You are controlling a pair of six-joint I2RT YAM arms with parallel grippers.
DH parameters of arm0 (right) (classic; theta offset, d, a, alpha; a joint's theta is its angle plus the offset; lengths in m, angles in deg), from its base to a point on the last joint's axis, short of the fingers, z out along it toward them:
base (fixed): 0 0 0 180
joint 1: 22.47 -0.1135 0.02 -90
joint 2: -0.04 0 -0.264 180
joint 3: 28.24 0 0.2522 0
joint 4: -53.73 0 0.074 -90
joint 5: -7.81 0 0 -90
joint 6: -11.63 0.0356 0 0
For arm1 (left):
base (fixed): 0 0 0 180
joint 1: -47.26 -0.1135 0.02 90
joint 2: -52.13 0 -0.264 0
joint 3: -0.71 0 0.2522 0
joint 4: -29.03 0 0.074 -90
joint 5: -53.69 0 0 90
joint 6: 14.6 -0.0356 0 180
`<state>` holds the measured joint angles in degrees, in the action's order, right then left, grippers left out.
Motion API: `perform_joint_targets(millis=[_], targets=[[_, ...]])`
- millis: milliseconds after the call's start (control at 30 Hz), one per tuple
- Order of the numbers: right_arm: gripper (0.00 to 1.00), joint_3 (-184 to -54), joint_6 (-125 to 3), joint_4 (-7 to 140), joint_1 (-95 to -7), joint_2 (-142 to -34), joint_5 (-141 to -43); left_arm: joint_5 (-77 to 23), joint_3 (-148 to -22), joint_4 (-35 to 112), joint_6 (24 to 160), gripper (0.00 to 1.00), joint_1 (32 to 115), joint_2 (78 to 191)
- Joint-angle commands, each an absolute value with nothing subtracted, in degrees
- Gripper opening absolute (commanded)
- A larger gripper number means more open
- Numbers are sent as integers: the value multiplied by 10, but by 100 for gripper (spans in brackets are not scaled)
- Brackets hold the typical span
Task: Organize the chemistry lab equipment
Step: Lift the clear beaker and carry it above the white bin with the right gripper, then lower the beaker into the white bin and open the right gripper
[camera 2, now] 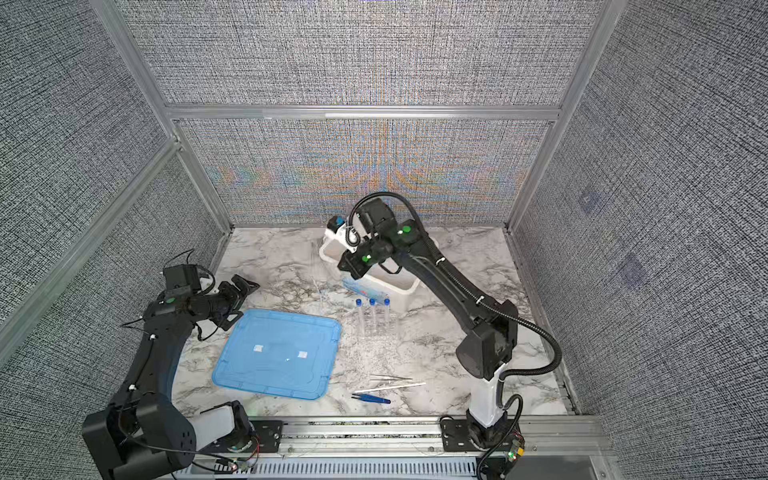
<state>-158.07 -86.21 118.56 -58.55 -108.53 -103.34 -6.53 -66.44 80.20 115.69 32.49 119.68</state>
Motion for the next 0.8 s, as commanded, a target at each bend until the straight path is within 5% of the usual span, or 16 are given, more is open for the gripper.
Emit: perform_joint_targets(millis=[0,533,767], targets=[[0,-1611,-783,1188,-545,-1106,-959,-66,-660,787,1144,99,336,1180],[0,-1721,-853,1326,-459,-1253,-812,-70,-619,732,1140,95,377,1157],[0,-1745,-984,1379,-443,-1296,-858,-71,-621,749,1126,95,380,1154]])
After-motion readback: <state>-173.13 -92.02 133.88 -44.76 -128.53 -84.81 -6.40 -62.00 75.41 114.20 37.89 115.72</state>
